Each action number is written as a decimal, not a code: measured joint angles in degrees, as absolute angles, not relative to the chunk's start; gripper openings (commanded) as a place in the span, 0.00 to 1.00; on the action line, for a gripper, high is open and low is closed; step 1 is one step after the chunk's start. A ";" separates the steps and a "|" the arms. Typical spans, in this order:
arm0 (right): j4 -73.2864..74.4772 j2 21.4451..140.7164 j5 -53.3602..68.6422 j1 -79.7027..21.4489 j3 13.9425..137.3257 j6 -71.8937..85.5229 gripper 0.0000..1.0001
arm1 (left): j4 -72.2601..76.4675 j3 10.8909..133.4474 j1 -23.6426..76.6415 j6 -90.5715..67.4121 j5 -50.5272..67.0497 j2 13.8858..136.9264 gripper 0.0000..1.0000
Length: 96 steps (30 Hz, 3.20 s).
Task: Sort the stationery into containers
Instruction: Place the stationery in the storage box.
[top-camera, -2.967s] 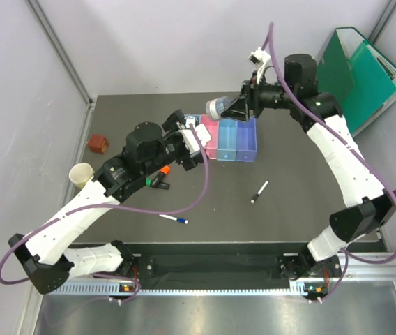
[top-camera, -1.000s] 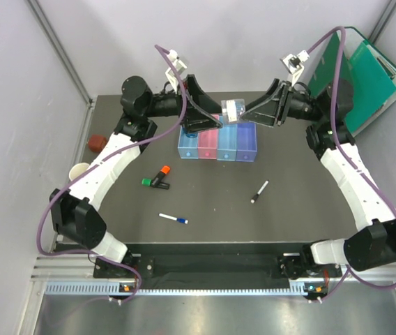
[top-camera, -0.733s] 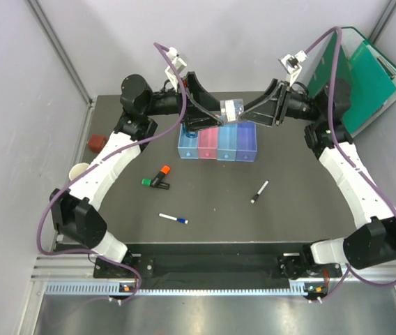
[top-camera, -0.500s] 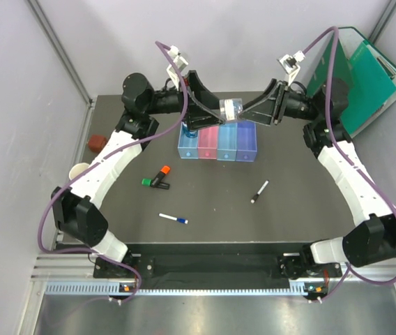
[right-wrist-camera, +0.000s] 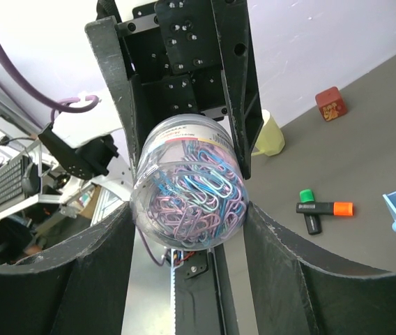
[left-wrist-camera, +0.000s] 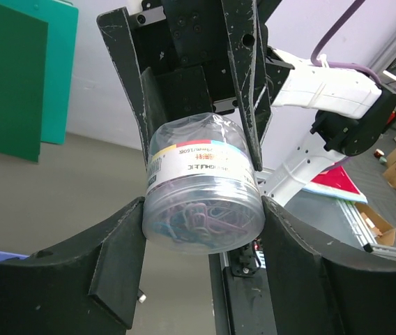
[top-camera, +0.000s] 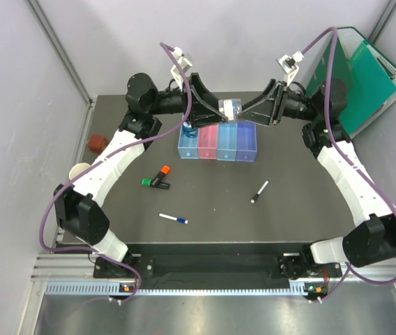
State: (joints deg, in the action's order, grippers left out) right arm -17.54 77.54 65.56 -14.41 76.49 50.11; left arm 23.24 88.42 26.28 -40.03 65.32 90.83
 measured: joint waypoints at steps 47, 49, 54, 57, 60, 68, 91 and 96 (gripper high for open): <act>47.18 75.72 10.59 -2.37 95.66 -25.02 1.00 | -55.00 132.22 25.98 43.70 30.87 124.38 0.00; 47.18 74.37 9.85 -1.04 95.64 -25.61 1.00 | -55.07 132.38 27.09 46.41 30.81 125.21 0.00; 47.16 71.75 9.37 4.71 95.11 -26.87 1.00 | -54.89 133.69 29.82 51.31 30.52 129.82 0.00; 47.18 71.24 9.37 7.44 95.11 -27.11 1.00 | -54.98 137.08 30.81 53.08 30.35 133.93 0.00; 47.11 71.00 10.00 9.10 94.80 -27.24 1.00 | -54.24 139.02 30.94 54.72 29.63 136.75 0.00; 47.27 68.88 12.34 11.07 91.22 -26.81 1.00 | -52.95 138.52 30.68 61.69 23.35 138.34 0.00; 46.63 66.70 15.59 11.55 87.64 -24.82 0.99 | -38.87 129.58 36.71 69.19 17.26 136.62 0.00; 46.22 65.76 16.21 11.94 86.96 -24.38 1.00 | -37.58 128.46 37.78 73.49 15.44 135.72 0.00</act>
